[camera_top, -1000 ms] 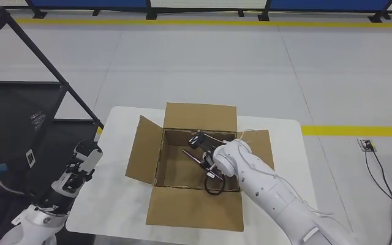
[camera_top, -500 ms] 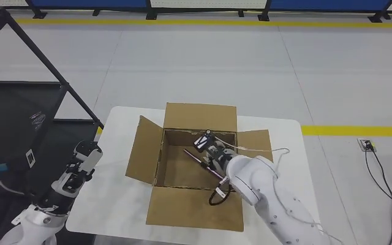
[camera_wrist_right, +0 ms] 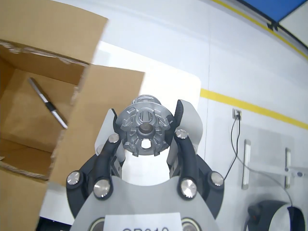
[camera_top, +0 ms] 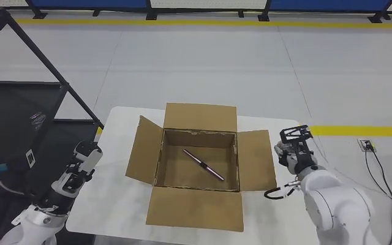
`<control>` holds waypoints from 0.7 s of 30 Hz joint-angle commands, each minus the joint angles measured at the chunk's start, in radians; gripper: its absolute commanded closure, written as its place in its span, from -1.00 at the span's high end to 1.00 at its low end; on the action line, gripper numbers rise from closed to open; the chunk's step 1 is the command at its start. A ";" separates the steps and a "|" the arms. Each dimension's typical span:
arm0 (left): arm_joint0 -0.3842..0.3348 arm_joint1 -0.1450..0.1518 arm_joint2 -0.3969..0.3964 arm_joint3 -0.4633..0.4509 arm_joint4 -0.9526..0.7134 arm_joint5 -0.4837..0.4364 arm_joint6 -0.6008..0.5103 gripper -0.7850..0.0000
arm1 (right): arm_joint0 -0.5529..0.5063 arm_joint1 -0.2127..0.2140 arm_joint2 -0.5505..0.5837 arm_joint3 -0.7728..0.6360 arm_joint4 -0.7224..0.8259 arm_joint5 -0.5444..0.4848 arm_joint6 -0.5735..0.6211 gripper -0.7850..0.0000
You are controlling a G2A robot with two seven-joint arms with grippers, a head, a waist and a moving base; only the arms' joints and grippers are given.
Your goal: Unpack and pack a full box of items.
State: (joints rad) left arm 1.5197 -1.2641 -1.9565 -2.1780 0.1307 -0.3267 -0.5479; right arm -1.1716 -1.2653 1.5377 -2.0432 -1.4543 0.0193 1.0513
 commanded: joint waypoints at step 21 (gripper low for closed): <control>0.000 0.000 0.000 0.000 0.000 0.000 0.000 1.00 | 0.128 0.016 0.053 0.605 0.113 -0.115 -0.088 -0.39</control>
State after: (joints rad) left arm 1.5197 -1.2641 -1.9565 -2.1780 0.1307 -0.3267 -0.5479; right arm -1.0453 -1.2494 1.5925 -1.4477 -1.3451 -0.0944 0.9665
